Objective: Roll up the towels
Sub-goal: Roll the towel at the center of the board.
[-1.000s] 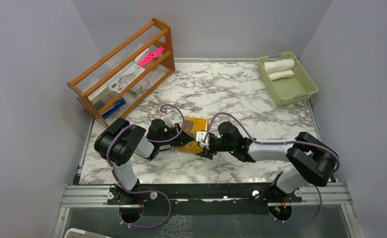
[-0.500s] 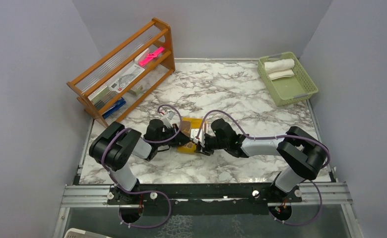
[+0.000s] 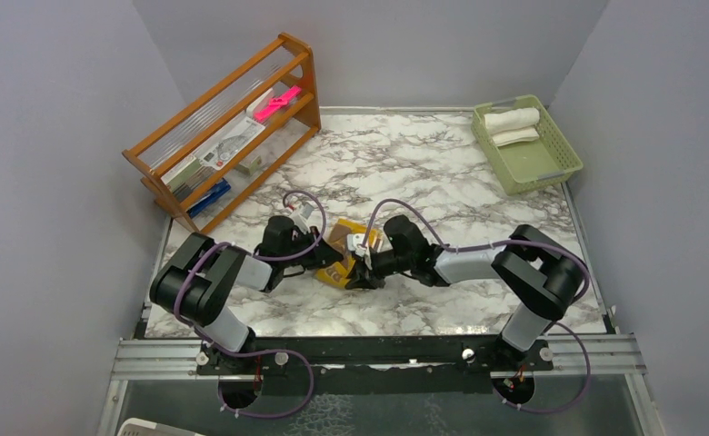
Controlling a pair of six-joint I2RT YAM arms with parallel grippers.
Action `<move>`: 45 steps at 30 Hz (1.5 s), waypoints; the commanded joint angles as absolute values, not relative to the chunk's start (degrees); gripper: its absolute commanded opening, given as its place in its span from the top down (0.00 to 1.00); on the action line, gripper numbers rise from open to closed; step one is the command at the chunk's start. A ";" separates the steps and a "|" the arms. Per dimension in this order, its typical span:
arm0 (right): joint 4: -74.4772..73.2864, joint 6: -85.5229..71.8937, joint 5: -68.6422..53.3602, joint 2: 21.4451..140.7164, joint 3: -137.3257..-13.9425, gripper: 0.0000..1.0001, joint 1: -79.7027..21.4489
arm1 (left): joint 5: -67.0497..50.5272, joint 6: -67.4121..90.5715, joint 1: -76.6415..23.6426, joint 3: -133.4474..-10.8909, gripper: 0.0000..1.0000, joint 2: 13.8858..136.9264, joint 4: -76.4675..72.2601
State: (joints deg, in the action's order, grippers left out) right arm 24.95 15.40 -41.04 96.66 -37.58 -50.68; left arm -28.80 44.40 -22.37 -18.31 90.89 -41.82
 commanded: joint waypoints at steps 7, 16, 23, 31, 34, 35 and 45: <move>36.54 1.34 -61.70 103.78 -40.00 0.97 -48.66 | -28.69 40.43 -17.45 -19.60 1.00 89.63 -37.21; 55.72 -23.35 -58.86 106.28 -34.07 0.99 -43.50 | -25.49 40.55 -12.41 -23.47 1.00 73.47 -26.38; 72.68 -44.30 -61.60 115.88 -34.48 0.99 -40.69 | -20.66 35.28 -12.22 -30.17 1.00 58.98 -7.90; 99.82 -70.31 -59.03 129.89 -36.34 0.99 -40.25 | -30.42 41.32 -12.79 -21.92 1.00 51.09 -10.05; 100.33 -73.56 -56.49 132.22 -36.13 0.99 -40.25 | -30.55 43.48 -14.28 -17.88 1.00 49.34 -12.92; 98.36 -73.15 -55.64 132.02 -35.86 0.99 -40.25 | -30.79 43.86 -14.89 -17.03 1.00 49.23 -13.77; 61.28 -51.71 -47.14 119.88 -36.78 0.99 -40.25 | -29.00 48.03 -24.67 -11.86 1.00 56.86 -26.14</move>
State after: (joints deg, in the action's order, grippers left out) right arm 76.05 -63.44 -53.69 125.08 -36.25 -40.01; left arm -28.47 45.17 -22.87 -14.48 52.95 -16.80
